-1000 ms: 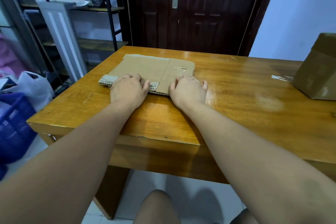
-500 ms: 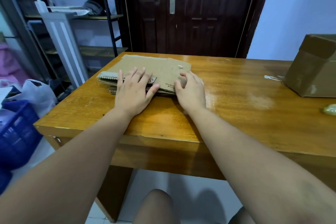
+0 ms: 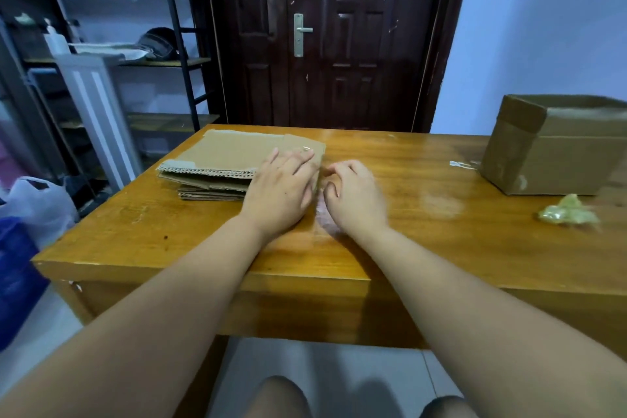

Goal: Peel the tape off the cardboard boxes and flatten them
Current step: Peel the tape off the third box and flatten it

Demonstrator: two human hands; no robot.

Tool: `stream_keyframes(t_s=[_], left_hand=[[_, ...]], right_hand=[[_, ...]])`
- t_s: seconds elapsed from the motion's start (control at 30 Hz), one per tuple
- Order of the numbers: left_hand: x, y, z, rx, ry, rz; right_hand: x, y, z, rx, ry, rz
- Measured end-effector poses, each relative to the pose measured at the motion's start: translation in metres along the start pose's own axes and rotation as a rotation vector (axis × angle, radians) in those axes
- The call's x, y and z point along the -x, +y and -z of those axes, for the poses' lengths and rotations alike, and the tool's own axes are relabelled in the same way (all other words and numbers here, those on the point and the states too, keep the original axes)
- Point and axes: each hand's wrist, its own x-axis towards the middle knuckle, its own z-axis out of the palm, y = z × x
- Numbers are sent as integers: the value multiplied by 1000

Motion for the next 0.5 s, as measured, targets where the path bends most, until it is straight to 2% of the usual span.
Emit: stream_keyframes(t_s=[0.13,0.23,0.4,0.5], left_hand=[[-23,46,-1,41,-66,43],[-35,72,-9,29,-179,52],[-51,114,-21,77,-350,83],[-60,140,-32,236,-428,193]], right_hand=[[1,20,30,275,-79,43],[2,45,52,400,-161,-21],[2,93,85,397,-239,-240],[9,124,98,396,-271,-306]])
